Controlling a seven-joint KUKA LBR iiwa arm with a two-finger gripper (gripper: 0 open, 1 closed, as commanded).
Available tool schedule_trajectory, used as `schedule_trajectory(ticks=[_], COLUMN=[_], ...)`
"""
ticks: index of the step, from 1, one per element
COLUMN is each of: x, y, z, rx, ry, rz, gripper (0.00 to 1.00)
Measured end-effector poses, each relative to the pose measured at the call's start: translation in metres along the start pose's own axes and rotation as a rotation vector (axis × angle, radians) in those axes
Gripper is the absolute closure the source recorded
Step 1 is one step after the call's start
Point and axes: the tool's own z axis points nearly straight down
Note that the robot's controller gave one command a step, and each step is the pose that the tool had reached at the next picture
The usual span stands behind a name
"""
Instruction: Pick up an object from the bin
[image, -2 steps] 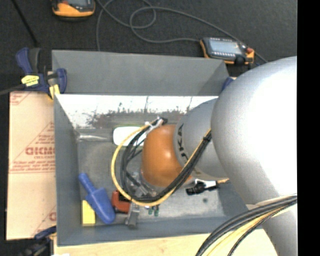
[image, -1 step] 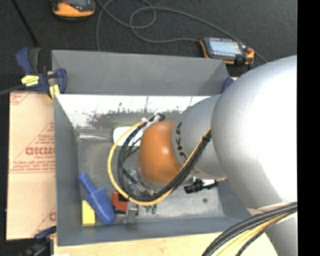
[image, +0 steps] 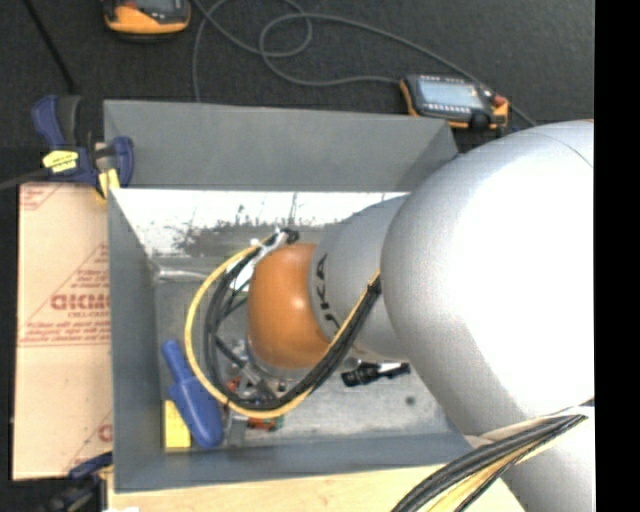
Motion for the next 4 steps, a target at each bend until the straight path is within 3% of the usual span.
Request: schedule_trajectory(ticks=[1, 2, 3, 4], x=[0.0, 0.013, 0.013, 0.003], y=[-0.031, 0.065, 0.065, 0.052], z=[0.0, 0.002, 0.002, -0.054], rx=[0.003, 0.011, 0.011, 0.008], ry=[0.002, 0.005, 0.005, 0.01], rz=[-0.008, -0.013, -0.014, -0.034], gripper=[0.0, 1.0, 1.0, 1.0])
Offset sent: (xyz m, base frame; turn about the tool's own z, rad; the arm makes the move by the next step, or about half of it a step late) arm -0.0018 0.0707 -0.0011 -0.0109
